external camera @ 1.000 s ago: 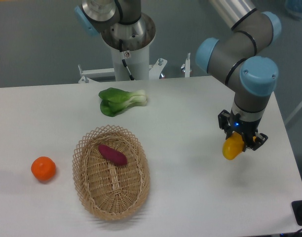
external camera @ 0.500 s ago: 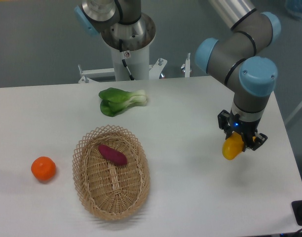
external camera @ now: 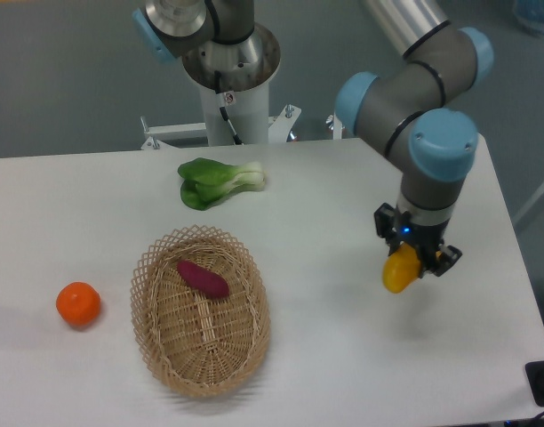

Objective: Place the mango in the basket
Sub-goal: 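Carry the held yellow mango over to the wicker basket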

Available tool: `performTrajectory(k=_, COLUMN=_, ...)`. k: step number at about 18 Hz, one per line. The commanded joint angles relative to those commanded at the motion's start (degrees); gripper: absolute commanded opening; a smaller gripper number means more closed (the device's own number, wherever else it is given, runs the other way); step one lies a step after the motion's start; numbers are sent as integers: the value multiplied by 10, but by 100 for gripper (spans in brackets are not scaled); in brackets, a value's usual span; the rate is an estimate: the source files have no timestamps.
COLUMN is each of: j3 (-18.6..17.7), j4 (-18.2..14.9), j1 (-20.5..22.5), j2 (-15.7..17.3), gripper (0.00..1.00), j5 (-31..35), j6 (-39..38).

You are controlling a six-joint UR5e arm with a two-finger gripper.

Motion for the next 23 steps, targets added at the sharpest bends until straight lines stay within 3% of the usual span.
performTrajectory(k=11, j3=-8, j4=2, j1=-135, j2=11, gripper=37, j5=-1, j6=-87)
performTrajectory(k=19, j3=-22, j4=9, j1=-218, j2=-2, gripper=38, j5=-1, j6=-141)
performTrajectory(k=23, j3=-38, j4=43, j1=-234, j2=-18, gripper=39, j5=1, j6=-148)
